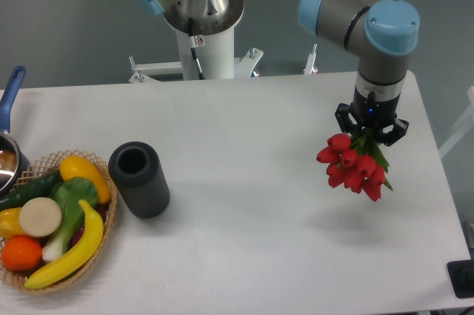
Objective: Insert the flowers into the vase
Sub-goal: 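Carry the red tulip bunch with the gripper toward the black vase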
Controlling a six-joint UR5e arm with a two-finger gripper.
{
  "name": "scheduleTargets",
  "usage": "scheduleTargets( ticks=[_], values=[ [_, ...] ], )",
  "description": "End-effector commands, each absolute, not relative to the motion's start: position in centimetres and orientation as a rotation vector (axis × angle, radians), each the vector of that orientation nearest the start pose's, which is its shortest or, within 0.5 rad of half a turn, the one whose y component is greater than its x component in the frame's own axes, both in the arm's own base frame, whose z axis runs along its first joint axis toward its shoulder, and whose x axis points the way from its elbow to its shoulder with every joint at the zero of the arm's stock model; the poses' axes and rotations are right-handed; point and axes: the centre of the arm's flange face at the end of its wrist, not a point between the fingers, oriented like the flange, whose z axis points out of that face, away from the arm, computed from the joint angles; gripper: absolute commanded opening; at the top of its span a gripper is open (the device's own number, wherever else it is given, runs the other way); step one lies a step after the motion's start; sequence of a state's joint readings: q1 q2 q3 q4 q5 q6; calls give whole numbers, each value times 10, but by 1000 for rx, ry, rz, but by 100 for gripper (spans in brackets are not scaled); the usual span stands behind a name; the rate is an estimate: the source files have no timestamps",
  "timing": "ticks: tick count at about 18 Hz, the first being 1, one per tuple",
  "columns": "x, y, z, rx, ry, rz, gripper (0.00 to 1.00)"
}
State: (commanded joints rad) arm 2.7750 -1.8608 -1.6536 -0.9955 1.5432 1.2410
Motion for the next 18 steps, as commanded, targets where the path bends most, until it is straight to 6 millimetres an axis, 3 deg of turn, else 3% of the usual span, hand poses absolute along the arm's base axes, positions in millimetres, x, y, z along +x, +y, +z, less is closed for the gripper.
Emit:
scheduleTargets(
  ticks=[4, 7, 14, 18],
  values=[
    [-504, 356, 358, -3008, 84, 268, 0],
    [-498, 365, 382, -2934, 34, 282, 0],
    [-444, 422, 434, -2626, 100, 173, 0],
    [-420, 443, 458, -2371, 71, -32, 0]
  ],
)
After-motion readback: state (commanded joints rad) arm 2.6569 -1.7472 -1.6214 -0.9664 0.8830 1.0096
